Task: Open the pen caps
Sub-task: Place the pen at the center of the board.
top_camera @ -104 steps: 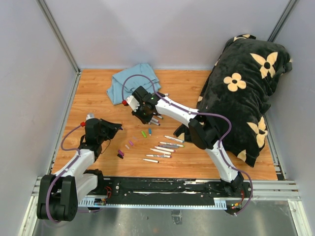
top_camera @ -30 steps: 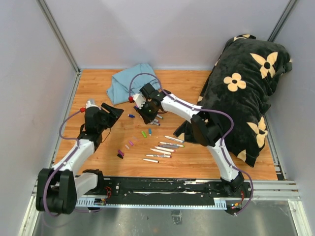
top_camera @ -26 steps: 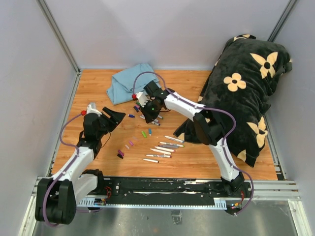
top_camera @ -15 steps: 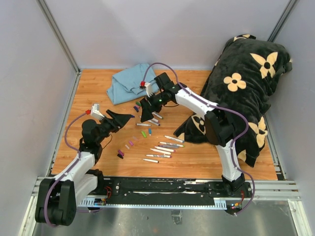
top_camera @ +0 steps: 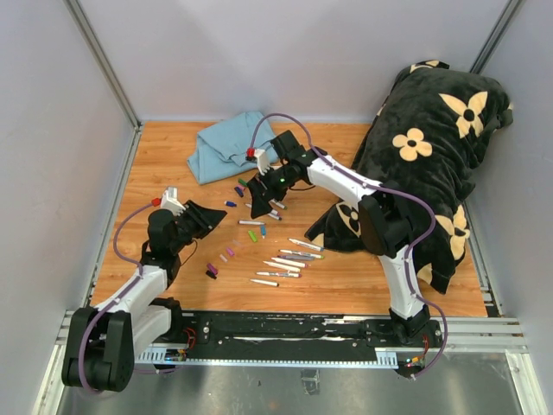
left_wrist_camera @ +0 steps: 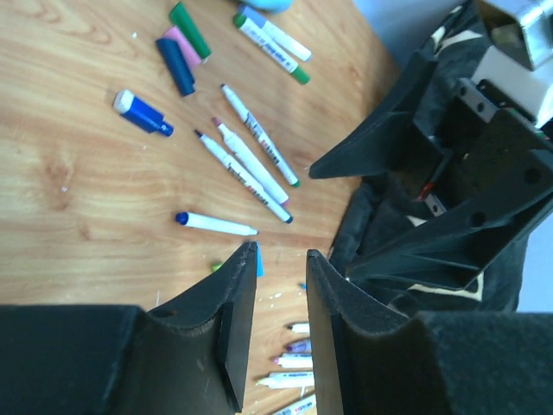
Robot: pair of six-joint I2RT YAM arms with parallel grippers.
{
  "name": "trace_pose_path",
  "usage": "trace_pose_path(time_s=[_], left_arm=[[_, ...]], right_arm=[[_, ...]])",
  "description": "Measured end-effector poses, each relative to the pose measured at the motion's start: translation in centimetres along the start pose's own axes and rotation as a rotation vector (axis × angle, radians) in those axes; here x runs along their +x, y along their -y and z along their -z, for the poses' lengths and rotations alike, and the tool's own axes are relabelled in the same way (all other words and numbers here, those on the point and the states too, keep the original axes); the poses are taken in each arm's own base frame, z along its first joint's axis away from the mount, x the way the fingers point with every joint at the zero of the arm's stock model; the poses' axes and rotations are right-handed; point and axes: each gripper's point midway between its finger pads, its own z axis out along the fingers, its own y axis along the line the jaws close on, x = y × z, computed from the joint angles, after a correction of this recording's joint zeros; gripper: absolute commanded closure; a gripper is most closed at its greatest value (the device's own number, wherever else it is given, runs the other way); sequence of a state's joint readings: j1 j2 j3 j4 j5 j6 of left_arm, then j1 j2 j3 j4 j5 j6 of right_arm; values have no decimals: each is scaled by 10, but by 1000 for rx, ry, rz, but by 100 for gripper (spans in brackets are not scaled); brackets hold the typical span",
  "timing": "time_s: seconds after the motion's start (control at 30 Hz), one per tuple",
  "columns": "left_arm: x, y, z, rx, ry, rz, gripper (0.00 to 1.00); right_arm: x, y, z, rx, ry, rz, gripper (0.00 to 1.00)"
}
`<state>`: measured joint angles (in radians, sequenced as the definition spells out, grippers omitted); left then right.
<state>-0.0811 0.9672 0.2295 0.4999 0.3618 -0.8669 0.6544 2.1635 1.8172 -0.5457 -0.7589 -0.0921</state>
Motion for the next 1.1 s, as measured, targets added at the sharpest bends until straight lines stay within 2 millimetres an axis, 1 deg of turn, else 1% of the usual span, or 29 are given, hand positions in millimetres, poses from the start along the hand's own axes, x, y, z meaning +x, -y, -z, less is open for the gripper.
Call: trace_pose_path(time_s=[0.1,0.2,0.3,0.37,0.43,0.53,0.63,0.67,0.77,0.8,0.87,0.9,0.93,1.0,1.1], left_arm=[[7,-9,0,-31,-27,1,66],[8,-9,1,-30,-32,-13,66],[8,-8,2,-28,-32,-21,66],[9,-8,4,-24,-33,-22,66],[13,-8,7,-21,-41,-20,66],[17,-8,12,-17,-53,-17,65],[15,1,18,5,-45,-27,64],[13,4,20,14,-41,-32,63],[6,18,26,39,-25,-58,58],[2,24,28,47,-19,-69,57],[-6,37,32,69,-11,-100,51],[-10,44,34,79,-8,-116,50],[-15,52,36,90,-5,-139,46],[-23,65,40,105,1,-182,39],[-37,85,47,119,5,-260,32]], right_arm=[[5,6,2,31,-21,33,1],[7,16,10,98,-43,82,1],[5,27,21,168,-51,127,2],[3,38,30,216,-52,146,7],[-1,53,40,268,-49,158,16],[-8,82,62,346,-34,167,29],[-16,112,78,411,-28,206,38],[-18,123,81,433,-34,224,38],[-16,138,80,453,-70,288,38],[-13,141,79,454,-85,309,37],[-10,143,78,447,-113,348,36],[-9,143,78,443,-124,362,35],[-9,142,80,438,-136,381,34],[-12,140,84,430,-147,415,30],[-21,138,93,417,-141,472,28]])
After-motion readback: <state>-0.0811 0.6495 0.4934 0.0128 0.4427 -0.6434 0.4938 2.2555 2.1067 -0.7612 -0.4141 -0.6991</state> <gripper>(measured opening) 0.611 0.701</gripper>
